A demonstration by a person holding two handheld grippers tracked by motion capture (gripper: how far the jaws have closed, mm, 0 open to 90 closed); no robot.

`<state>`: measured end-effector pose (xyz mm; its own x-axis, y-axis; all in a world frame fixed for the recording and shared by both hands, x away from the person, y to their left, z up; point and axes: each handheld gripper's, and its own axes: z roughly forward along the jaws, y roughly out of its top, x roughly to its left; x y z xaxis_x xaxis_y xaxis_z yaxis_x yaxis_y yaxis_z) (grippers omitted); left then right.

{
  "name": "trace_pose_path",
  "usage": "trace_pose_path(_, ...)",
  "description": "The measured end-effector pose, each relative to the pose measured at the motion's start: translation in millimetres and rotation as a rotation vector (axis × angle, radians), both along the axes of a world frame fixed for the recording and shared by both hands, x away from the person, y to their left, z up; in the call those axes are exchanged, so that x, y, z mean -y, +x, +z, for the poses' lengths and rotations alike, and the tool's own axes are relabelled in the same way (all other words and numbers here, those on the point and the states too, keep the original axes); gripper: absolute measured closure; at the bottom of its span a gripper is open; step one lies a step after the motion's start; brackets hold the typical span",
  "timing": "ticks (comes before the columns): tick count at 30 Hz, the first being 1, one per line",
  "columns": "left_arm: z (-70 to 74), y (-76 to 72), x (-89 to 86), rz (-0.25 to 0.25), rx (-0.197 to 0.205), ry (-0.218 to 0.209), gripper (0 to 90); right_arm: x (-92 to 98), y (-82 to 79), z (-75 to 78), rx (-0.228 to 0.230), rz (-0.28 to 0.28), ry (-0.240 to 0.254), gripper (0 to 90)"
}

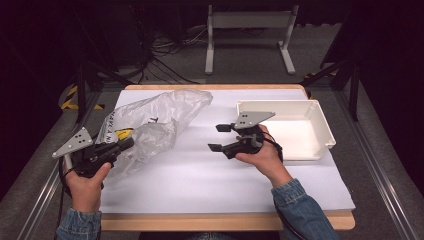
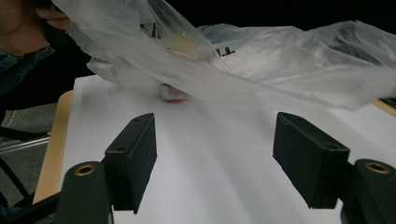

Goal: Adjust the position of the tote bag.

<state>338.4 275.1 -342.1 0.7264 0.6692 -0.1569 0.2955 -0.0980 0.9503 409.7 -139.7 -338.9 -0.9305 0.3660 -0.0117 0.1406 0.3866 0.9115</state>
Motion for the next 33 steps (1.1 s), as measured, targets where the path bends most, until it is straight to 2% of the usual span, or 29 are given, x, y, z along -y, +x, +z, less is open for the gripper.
trace_pose_path(4, -0.1, -0.9, 0.5, -0.011, -0.002, 0.002, 89.7, -21.7, 8.1, 1.0, 0.045, 0.065, -0.002, 33.9)
trace_pose_path(10, -0.5, -1.2, 1.8, -0.026, -0.003, 0.005, 89.7, -49.8, 15.0, -0.1, 0.108, 0.148, 0.007, 30.9)
trace_pose_path(16, -1.2, -2.0, 6.1, -0.040, -0.002, 0.018, 89.6, -71.9, 20.4, -6.3, 0.155, 0.186, -0.017, 33.0)
trace_pose_path(19, -1.1, -2.4, 5.9, -0.040, -0.002, 0.015, 89.4, -79.2, 25.1, -14.5, 0.147, 0.173, -0.068, 35.4)
trace_pose_path(23, -1.7, -1.7, 4.8, -0.036, -0.007, 0.009, 89.4, -84.2, 29.1, -26.7, 0.116, 0.191, -0.090, 37.5)
trace_pose_path(25, -2.2, -0.9, 5.3, -0.039, -0.008, 0.008, 89.4, -87.6, 32.0, -34.2, 0.080, 0.204, -0.092, 39.3)
trace_pose_path(29, -2.5, -0.5, 7.5, -0.047, -0.012, 0.012, 89.4, -93.0, 35.3, -42.3, 0.054, 0.203, -0.097, 41.1)
trace_pose_path(33, -2.7, -0.1, 7.8, -0.051, -0.013, 0.014, 89.3, -103.4, 39.4, -52.6, 0.068, 0.202, -0.104, 40.6)
